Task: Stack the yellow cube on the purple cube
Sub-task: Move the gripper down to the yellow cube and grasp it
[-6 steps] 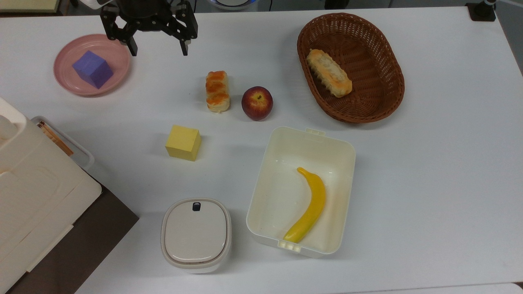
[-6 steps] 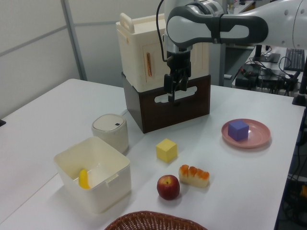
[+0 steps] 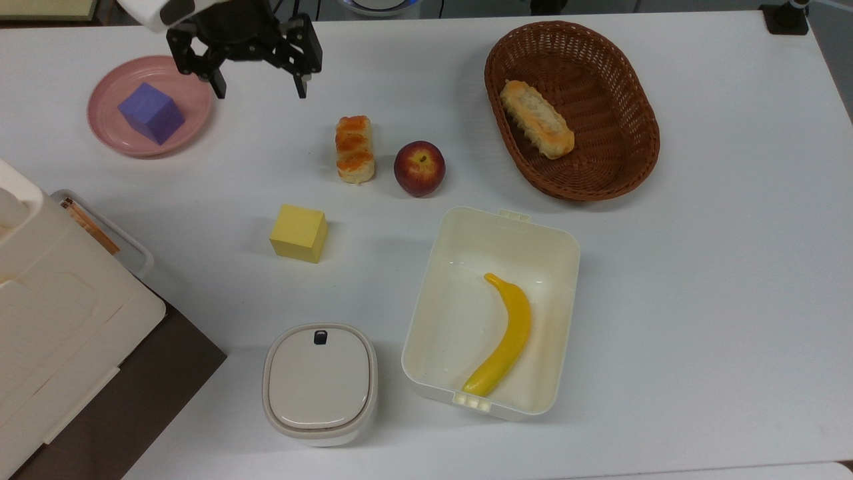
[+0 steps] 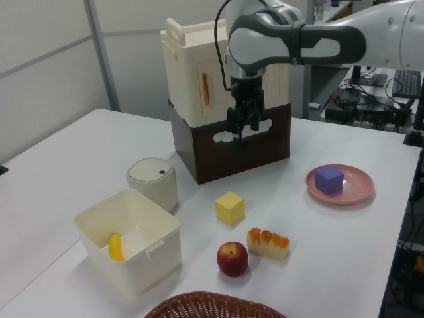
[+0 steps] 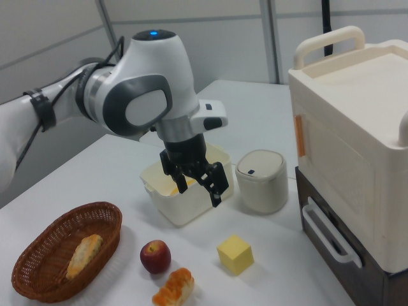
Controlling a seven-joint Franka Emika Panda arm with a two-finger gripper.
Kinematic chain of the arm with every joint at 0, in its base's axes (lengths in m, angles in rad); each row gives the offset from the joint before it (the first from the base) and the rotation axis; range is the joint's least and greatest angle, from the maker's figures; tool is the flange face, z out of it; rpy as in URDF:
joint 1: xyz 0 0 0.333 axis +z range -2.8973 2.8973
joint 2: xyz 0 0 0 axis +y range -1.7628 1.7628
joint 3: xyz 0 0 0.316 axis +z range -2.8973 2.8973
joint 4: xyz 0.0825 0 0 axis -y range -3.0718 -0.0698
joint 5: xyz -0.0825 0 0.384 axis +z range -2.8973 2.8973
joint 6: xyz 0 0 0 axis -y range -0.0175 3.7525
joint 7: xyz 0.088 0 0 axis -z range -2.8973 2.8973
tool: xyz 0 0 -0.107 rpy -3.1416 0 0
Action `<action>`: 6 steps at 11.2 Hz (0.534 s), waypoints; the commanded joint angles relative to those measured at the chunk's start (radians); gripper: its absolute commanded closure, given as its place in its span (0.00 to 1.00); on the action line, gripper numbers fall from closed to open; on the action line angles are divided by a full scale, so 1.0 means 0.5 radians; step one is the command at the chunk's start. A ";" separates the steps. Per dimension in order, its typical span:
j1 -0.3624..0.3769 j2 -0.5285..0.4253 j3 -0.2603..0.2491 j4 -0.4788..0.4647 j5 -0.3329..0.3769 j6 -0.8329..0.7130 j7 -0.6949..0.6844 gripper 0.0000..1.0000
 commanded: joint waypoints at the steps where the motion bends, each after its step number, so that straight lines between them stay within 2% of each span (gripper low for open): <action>1: 0.020 0.130 -0.026 -0.041 0.042 0.055 0.036 0.00; 6: 0.035 0.507 -0.020 -0.056 0.072 0.456 0.456 0.00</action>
